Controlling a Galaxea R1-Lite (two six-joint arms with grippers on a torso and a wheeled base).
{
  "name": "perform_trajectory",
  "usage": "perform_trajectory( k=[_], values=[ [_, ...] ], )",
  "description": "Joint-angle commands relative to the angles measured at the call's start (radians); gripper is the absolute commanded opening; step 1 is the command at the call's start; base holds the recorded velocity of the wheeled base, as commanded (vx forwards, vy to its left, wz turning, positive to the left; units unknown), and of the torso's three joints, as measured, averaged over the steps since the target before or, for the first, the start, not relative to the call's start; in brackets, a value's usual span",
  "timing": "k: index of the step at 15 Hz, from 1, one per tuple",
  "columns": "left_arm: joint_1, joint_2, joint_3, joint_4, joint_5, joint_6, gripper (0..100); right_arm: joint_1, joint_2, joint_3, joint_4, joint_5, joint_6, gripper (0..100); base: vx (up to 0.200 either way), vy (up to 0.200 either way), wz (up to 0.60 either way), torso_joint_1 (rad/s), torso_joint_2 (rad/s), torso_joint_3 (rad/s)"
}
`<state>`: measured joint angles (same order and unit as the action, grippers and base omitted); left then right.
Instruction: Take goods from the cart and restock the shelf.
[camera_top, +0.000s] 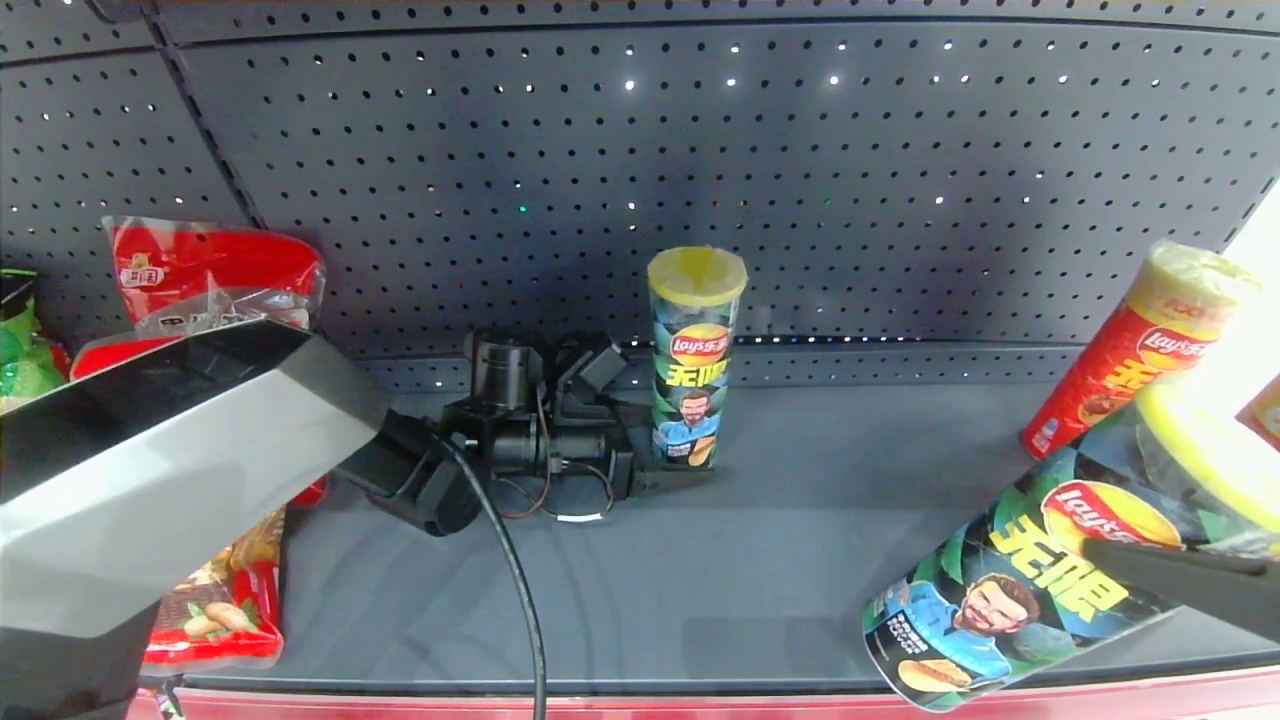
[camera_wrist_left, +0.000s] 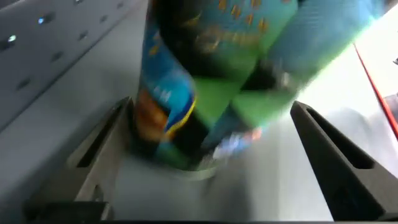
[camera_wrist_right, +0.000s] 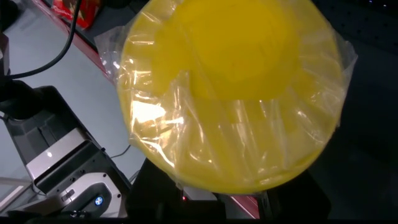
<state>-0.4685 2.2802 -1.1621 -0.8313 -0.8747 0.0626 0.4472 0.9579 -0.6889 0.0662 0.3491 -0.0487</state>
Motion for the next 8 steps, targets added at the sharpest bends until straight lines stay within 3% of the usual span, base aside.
perform_trajectory(
  k=[1,3,4,8],
  values=[
    [-0.021,0.027,-0.013,0.003,0.000,-0.003,100,0.001,-0.004,0.000,0.001,0.001,0.000,0,0.000,0.000,0.00,0.000,0.00,0.000],
    [-0.038,0.027,-0.013,-0.008,0.013,-0.003,100,0.001,-0.007,0.006,0.001,0.001,0.000,0,0.000,0.000,0.00,0.000,0.00,0.000],
    [-0.039,0.024,-0.013,-0.009,0.019,-0.003,0,0.001,-0.007,0.008,0.001,0.001,0.000,0,0.000,0.000,0.00,0.000,0.00,0.000],
    [-0.041,-0.001,-0.002,-0.011,0.029,-0.003,0,0.001,-0.007,0.006,0.001,0.001,-0.002,0,0.000,0.000,0.00,0.000,0.00,0.000]
  ],
)
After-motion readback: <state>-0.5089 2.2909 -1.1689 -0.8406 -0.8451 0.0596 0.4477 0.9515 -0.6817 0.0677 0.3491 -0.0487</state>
